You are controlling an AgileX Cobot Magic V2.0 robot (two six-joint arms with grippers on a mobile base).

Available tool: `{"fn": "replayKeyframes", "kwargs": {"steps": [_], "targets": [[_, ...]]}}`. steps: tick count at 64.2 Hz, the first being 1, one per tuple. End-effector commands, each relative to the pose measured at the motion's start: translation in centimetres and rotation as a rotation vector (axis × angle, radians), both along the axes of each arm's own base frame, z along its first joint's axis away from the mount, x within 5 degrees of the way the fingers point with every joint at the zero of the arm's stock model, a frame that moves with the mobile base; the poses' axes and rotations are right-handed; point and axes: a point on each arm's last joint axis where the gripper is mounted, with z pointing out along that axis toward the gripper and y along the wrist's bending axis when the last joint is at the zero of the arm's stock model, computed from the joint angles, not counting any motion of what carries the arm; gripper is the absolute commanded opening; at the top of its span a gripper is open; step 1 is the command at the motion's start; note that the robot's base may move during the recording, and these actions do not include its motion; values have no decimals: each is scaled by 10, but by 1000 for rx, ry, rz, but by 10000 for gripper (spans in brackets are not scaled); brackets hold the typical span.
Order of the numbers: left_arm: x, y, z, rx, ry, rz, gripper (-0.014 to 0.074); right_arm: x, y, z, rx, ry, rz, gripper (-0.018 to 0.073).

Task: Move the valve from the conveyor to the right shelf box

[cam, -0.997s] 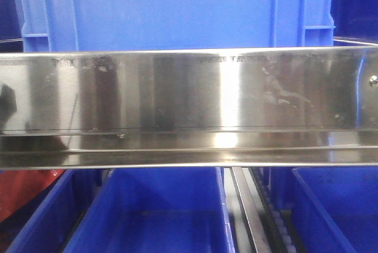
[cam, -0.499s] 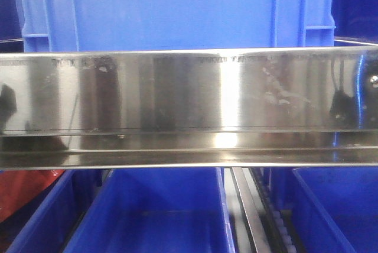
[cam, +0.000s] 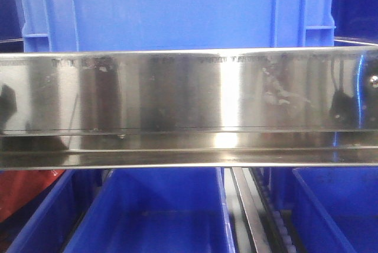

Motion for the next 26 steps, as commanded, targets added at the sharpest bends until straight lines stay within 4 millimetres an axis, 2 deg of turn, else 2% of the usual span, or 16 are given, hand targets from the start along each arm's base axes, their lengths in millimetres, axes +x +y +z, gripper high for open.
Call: {"fn": "replayKeyframes", "kwargs": {"steps": [1,26], "targets": [[-1,0,3,-6,-27,2,-111,0,0,1,0,-16,-6,-155],[-1,0,3,-6,-27,2,-111,0,0,1,0,-16,-6,-155]]}}
